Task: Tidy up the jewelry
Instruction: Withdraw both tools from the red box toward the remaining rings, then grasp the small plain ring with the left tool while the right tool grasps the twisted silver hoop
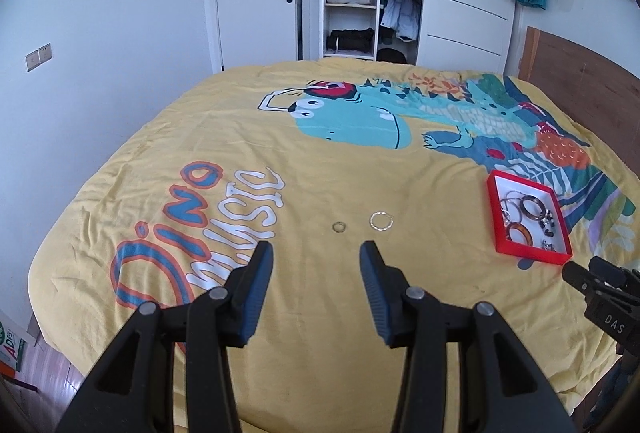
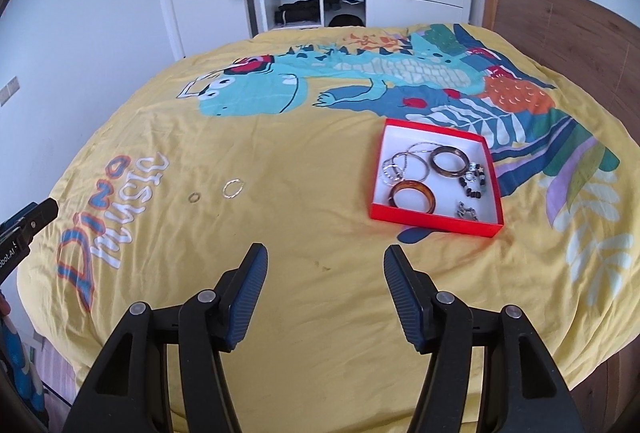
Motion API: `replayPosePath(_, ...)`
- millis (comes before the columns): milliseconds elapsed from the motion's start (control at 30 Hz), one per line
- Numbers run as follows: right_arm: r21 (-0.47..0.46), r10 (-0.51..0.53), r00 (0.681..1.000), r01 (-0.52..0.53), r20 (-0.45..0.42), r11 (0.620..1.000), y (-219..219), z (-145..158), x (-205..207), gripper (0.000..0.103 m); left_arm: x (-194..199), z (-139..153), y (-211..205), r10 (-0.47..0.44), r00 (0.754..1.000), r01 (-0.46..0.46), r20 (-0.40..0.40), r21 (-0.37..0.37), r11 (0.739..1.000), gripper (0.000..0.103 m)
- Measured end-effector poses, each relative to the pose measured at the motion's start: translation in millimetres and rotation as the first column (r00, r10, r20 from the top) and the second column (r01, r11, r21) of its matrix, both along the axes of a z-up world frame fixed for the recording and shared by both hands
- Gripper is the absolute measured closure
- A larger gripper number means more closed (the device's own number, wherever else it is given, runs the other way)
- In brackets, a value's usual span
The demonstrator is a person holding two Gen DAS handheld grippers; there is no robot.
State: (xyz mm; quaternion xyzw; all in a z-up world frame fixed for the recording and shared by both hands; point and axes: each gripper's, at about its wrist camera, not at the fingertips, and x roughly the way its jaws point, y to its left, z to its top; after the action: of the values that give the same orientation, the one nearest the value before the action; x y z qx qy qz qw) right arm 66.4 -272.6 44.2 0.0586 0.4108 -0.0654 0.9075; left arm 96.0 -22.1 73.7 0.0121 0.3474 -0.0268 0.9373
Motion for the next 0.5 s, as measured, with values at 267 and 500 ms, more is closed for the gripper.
replayPosePath(267,-0.008,0.034,0.999,-0.034,-0.019,0.999,16.2,-6.8,9.5,0.043,5.0,-14.5,13.8,0.014,1.0,-0.015,-0.025,-0.007,1.0,0.06)
replayPosePath(500,0.01,0.077,0.995,-0.076,-0.06,0.997,27.5,-29.0,29.2,0.043,24.5,-50.0,33.8,0.04,0.994,-0.042,-0.106,-0.014,0.999,0.06)
